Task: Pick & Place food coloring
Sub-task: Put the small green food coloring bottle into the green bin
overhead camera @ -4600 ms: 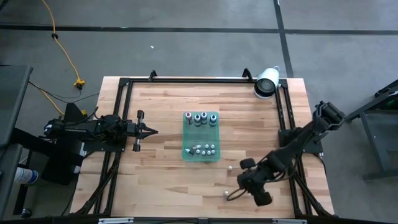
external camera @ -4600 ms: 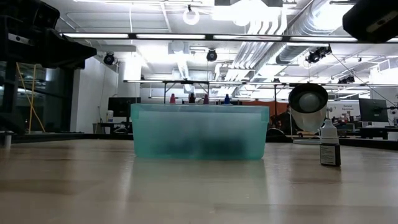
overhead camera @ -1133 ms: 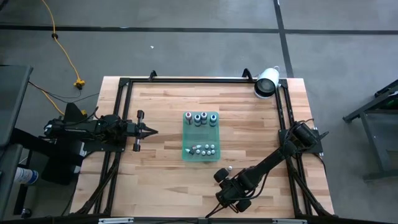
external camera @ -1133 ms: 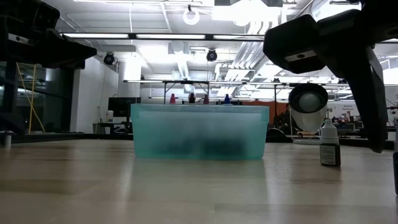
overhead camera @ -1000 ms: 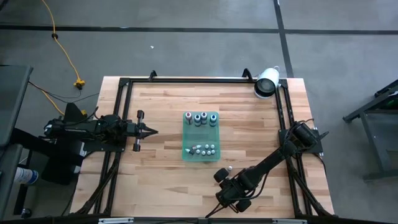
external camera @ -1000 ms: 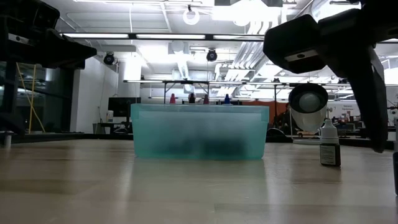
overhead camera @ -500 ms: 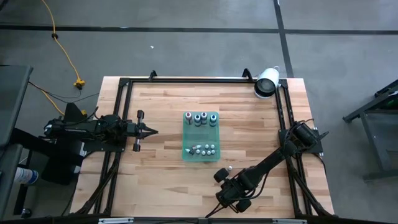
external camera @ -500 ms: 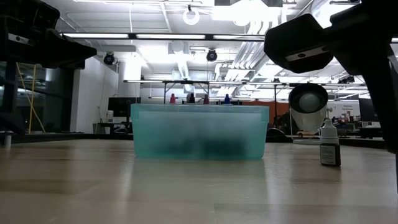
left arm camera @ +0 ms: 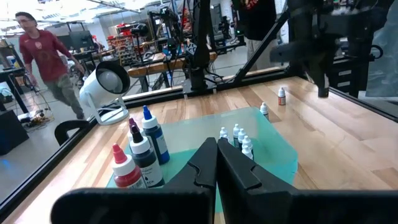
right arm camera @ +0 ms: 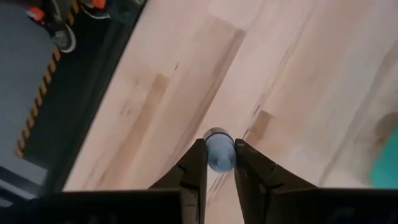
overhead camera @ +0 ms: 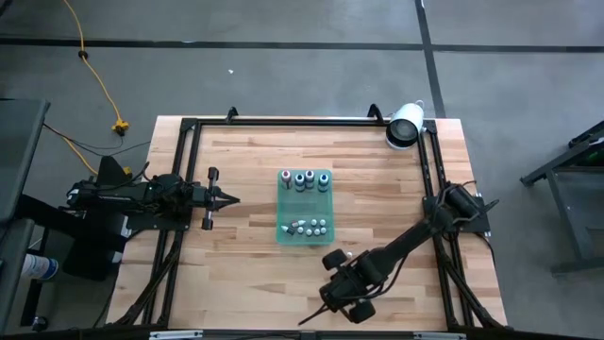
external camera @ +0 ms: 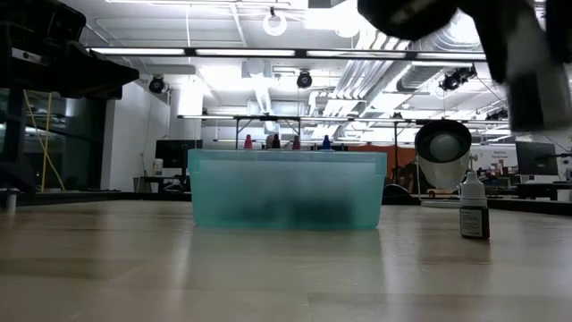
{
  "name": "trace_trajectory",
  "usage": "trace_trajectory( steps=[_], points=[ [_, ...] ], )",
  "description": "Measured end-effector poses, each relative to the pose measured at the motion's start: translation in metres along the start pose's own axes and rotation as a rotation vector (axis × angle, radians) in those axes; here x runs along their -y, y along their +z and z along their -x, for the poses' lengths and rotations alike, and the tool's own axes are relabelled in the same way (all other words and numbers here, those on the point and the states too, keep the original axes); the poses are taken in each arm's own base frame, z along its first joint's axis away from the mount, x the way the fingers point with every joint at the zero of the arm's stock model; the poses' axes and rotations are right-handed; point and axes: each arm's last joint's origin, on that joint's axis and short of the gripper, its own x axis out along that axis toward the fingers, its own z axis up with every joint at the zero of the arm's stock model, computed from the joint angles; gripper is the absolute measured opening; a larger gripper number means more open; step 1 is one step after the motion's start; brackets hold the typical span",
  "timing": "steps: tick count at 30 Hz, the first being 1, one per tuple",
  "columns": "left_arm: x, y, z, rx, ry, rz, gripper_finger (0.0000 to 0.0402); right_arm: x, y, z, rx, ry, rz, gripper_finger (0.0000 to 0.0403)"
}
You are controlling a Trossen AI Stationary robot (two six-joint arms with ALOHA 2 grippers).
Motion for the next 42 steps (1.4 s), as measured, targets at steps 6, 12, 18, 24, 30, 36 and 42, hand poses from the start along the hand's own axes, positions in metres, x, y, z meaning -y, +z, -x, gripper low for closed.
trace_trajectory(
  steps=[6,12,18,24,30,36,42],
  points=[
    [0.0,0.0,0.0,0.0,0.0,0.0,0.0,0.012,0.018,0.034,0.027,0.013,-0.034,0.005],
    [0.0,0.0,0.0,0.0,0.0,0.0,0.0,0.031,0.033,0.07,0.075,0.0,-0.082,0.0051],
    [0.0,0.0,0.0,0.0,0.0,0.0,0.0,0.061,0.036,0.096,0.078,-0.025,-0.153,0.0051],
    [0.0,0.0,0.0,0.0,0.0,0.0,0.0,0.106,0.031,0.104,0.06,-0.065,-0.265,0.0051],
    [0.0,0.0,0.0,0.0,0.0,0.0,0.0,0.151,0.022,0.11,0.05,-0.102,-0.452,0.0052],
    [0.0,0.0,0.0,0.0,0.0,0.0,0.0,0.183,0.009,0.106,0.017,-0.129,-0.621,0.0052],
    [0.0,0.0,0.0,0.0,0.0,0.0,0.0,0.206,-0.008,0.085,-0.035,-0.154,-0.807,0.0052]
  ],
)
